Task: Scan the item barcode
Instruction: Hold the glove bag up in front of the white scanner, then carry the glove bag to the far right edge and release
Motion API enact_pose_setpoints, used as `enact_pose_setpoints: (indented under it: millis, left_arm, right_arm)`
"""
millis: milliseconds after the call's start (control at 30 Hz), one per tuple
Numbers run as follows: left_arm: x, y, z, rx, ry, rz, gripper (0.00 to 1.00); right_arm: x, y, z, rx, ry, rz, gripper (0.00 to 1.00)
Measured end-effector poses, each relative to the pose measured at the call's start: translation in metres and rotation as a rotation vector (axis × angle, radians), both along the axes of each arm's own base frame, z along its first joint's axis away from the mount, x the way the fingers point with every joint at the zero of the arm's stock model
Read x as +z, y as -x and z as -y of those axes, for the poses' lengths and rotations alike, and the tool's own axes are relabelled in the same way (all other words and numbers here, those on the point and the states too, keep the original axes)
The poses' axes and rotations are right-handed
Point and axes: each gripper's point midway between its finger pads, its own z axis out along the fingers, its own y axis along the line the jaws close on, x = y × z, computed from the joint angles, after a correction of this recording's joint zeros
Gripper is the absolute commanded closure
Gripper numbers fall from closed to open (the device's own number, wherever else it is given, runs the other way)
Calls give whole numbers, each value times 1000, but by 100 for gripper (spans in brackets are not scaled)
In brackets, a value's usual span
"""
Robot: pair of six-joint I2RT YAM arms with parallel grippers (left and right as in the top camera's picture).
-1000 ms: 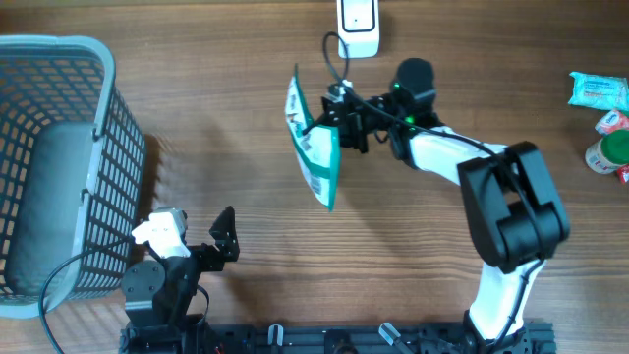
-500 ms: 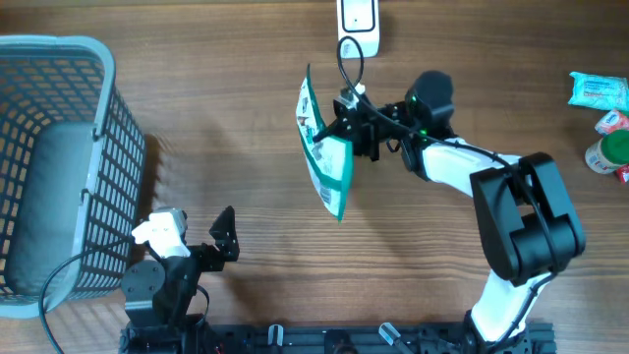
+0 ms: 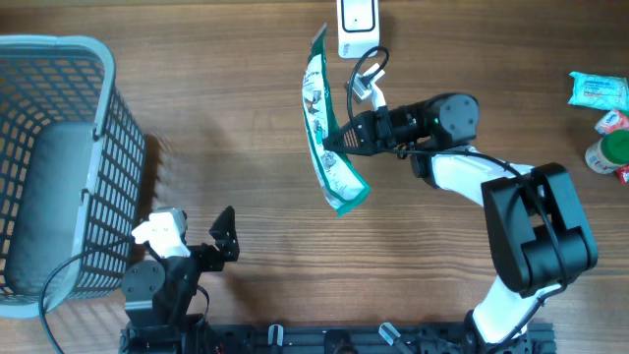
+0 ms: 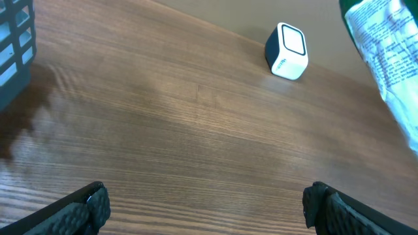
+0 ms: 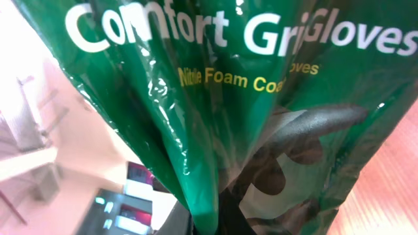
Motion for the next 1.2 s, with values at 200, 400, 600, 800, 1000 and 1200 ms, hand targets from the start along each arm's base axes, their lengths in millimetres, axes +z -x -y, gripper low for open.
enact_pose_setpoints:
  millis: [200,400,600,800,1000,1200]
  left_arm:
    - [0,0,0,0,0,0,0]
    - [0,0,0,0,0,0,0]
    - [0,0,0,0,0,0,0]
    - [0,0,0,0,0,0,0]
    - [0,0,0,0,0,0,0]
    - [0,0,0,0,0,0,0]
  right_arm:
    - [-20,-16,-4,-48,-46,181,95]
    - [-67,-66,-28,-314,157,176,96]
    - [-124,-87,18,-473,843,94,96]
    - [-47,-69,115,-940,1205,-96,91]
    - [-25,-112,133,-1287,1105,-142,96]
    - [-31,-164,123,-1453,931,-212,95]
